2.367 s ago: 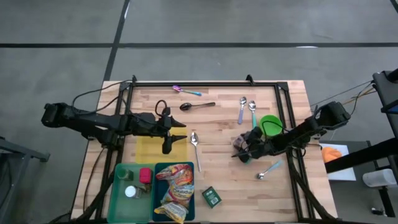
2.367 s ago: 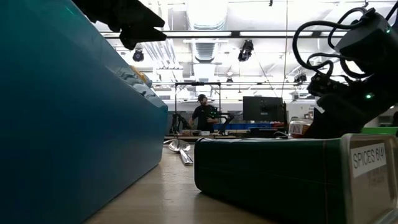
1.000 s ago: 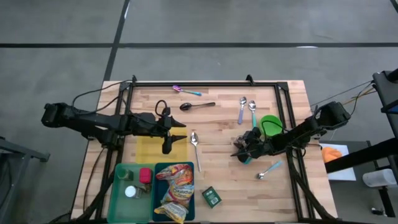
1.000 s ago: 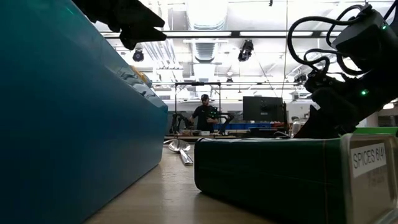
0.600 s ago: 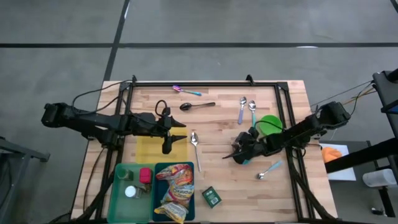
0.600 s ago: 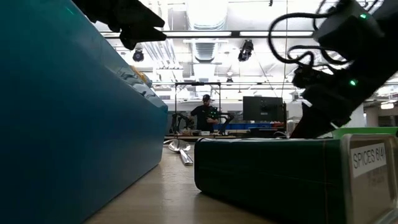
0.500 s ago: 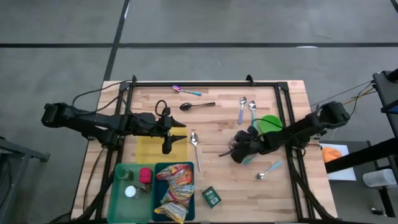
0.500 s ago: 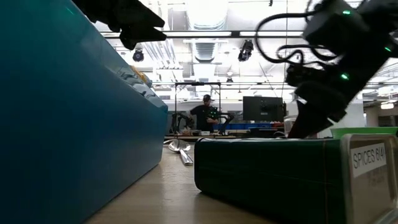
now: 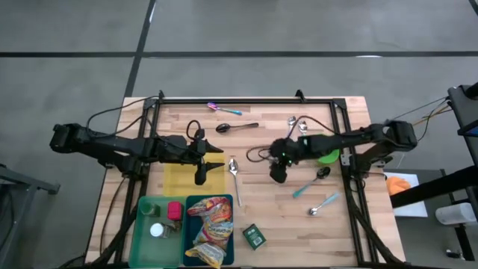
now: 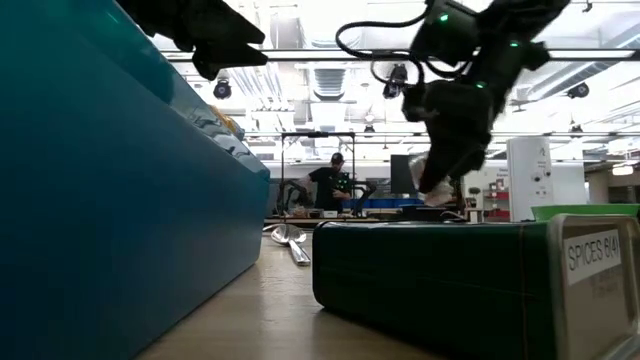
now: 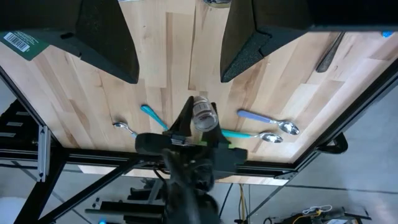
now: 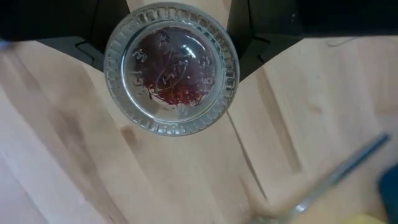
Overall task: Pick & Place Food Item
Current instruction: Put the brown spice bottle into the green bin
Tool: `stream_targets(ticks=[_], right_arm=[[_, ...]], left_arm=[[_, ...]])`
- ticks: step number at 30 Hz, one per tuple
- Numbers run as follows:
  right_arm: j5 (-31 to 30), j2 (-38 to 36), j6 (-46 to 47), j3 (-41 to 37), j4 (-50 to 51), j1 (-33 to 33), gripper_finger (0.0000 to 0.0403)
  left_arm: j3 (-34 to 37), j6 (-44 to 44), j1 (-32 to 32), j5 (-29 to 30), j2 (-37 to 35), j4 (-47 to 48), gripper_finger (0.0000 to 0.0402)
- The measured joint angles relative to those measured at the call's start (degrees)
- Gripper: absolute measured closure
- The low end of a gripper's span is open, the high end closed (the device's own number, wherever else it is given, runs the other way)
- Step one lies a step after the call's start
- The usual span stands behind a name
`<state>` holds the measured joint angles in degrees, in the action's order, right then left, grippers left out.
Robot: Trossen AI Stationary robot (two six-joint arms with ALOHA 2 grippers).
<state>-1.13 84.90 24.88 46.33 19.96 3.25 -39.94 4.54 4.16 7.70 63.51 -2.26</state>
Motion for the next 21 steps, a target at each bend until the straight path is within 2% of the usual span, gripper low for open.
stream_targets(ticks=[5,21], right_arm=[[5.96,4.36,-3.81,4.37,2.80,2.30,0.0220],[10.04,28.29,-11.90,30.24,22.89,2.68,0.0220]], left_arm=[[0.00,0.00,0.01,-0.01,0.00,0.00,0.0173],[0.00,0.02,0.00,-0.02,0.02,0.92,0.0173]])
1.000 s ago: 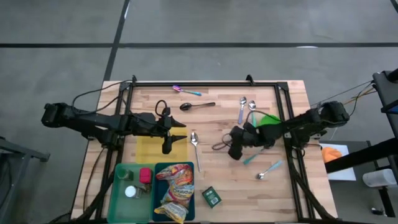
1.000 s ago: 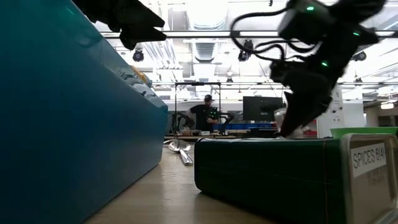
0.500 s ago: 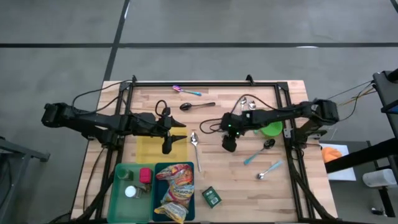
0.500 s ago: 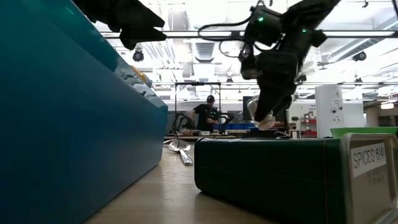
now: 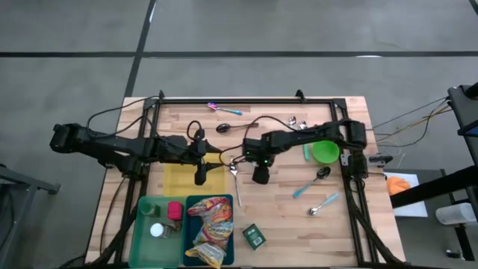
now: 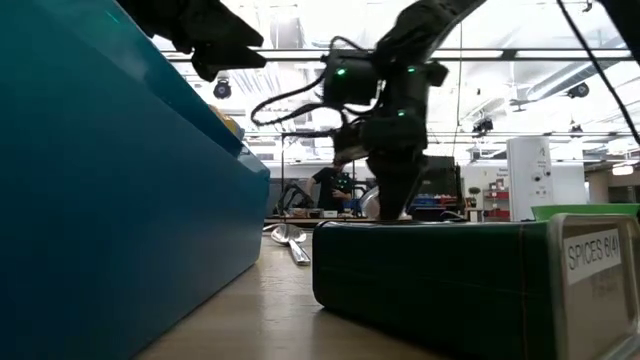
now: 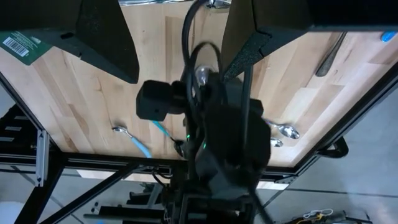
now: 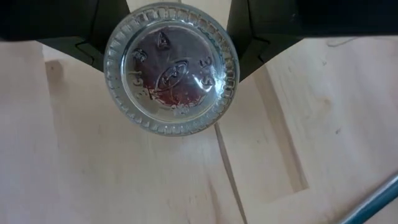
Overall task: Pick & Place Food Item
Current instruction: Put the brown spice bottle into the green bin
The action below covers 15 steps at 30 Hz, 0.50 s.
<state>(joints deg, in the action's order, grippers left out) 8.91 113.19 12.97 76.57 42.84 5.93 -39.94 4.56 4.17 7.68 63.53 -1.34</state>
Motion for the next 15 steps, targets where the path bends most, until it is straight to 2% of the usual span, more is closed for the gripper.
stream_targets(ticks=[15], right_arm=[[3.38,11.54,-4.00,15.35,9.53,1.29,0.0220]], left_arm=[[0.00,0.02,0.01,0.01,0.00,1.73,0.0173]])
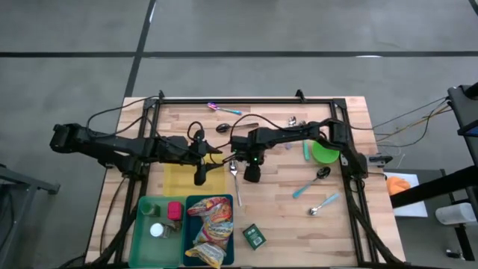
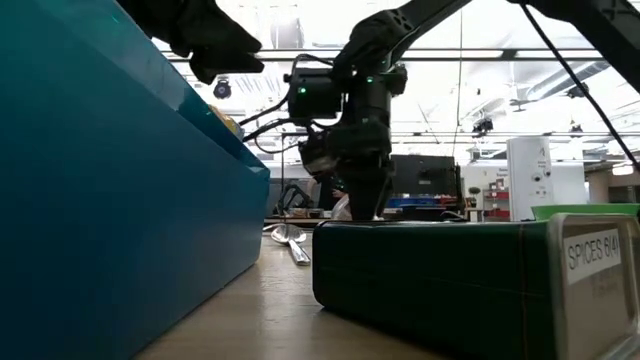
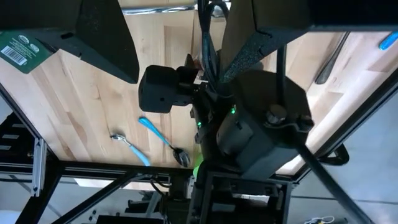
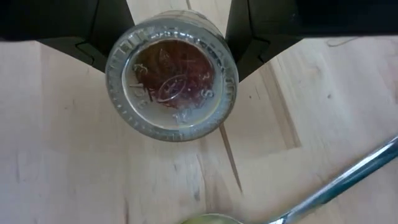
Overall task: Pick & Place Food Item
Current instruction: Put the brown spice bottle into the green bin
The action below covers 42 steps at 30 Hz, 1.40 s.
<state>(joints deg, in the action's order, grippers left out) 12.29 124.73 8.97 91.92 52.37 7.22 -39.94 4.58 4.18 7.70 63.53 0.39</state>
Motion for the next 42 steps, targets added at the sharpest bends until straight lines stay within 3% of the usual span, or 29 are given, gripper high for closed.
stream_targets(ticks=[17,24,42], right_arm=[[-0.21,0.55,0.86,0.95,-1.66,0.16,0.0219],[-0.68,0.61,0.62,0.83,-2.45,0.15,0.0194],[-1.68,0.42,0.73,0.70,-3.26,0.11,0.0186]], left_arm=[[0.00,0.00,0.01,0.01,0.00,0.45,0.0173],[0.00,-0.02,-0.01,-0.01,0.00,0.78,0.0173],[0.00,-0.04,-0.01,-0.01,0.00,0.78,0.0173]])
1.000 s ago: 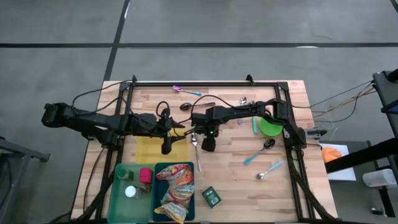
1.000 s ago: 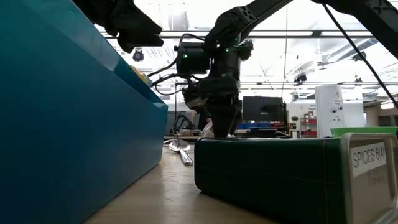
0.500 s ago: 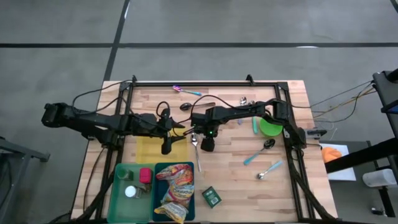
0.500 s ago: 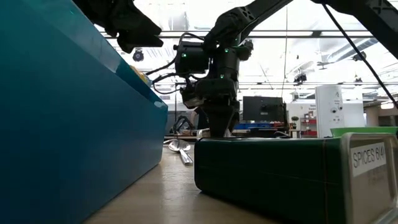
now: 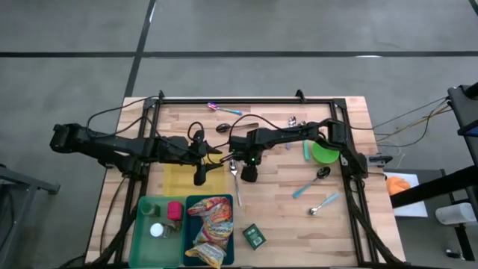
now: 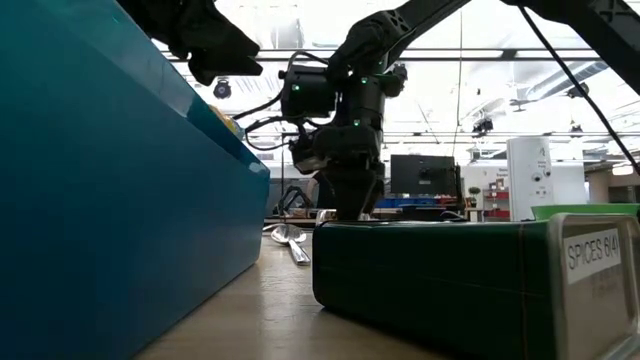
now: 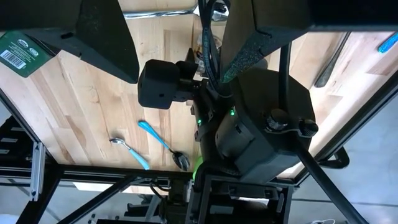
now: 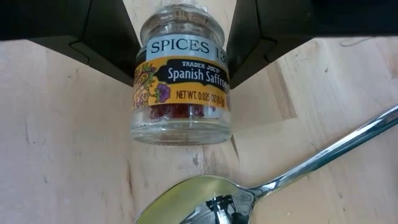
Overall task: Pick & Place Food Item
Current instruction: Put the brown spice bottle into the green bin
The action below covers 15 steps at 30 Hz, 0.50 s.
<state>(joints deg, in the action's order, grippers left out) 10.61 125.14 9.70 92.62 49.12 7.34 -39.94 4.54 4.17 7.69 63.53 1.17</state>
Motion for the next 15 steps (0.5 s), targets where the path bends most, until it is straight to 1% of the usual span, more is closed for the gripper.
stream_targets(ticks=[6,12,15], right_arm=[[-1.17,-0.04,0.34,0.00,-0.34,-0.12,0.0180],[-1.62,-0.10,-0.88,0.02,-0.45,-0.60,0.0117],[-2.27,-0.14,-1.18,0.02,-0.43,-0.98,0.0102]], left_arm=[[0.00,0.02,0.00,0.01,0.00,0.00,0.0173],[0.00,-0.01,0.01,-0.01,0.00,0.00,0.0173],[0.00,-0.01,0.01,0.01,0.00,0.00,0.0173]])
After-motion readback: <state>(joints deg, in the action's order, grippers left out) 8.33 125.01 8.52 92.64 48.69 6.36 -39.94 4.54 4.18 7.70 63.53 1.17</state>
